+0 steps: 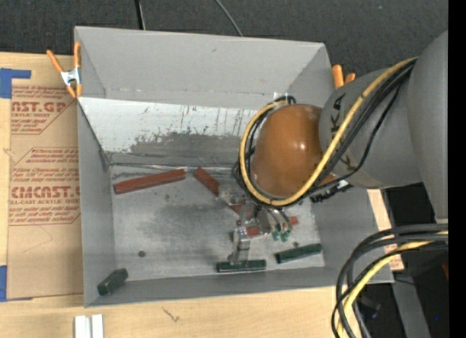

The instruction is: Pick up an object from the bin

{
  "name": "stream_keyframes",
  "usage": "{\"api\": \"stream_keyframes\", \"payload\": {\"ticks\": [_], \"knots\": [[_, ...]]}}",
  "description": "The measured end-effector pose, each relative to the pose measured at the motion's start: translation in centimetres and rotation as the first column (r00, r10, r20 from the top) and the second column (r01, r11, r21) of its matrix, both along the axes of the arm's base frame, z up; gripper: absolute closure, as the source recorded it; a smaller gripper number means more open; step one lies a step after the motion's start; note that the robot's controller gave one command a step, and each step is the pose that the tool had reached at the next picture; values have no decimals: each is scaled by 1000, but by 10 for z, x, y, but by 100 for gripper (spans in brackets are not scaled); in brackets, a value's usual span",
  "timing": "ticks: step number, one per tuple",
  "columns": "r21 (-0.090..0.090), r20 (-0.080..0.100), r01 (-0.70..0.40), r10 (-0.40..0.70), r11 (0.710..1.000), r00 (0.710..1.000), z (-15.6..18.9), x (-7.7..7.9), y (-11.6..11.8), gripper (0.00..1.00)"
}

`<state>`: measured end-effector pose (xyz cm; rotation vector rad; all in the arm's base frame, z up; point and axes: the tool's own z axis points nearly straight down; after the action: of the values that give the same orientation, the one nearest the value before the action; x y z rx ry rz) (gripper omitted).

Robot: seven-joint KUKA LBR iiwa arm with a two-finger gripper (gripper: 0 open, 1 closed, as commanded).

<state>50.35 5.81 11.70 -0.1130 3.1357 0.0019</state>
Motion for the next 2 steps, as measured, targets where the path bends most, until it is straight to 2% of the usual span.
{"api": "stream_keyframes", "payload": {"ticks": [1, 2], "knots": [[-1, -7, 24, -24, 1000, 1000, -5, -8, -34, 0], [0, -4, -331, 331, 944, 944, -43, 0, -59, 100]]}}
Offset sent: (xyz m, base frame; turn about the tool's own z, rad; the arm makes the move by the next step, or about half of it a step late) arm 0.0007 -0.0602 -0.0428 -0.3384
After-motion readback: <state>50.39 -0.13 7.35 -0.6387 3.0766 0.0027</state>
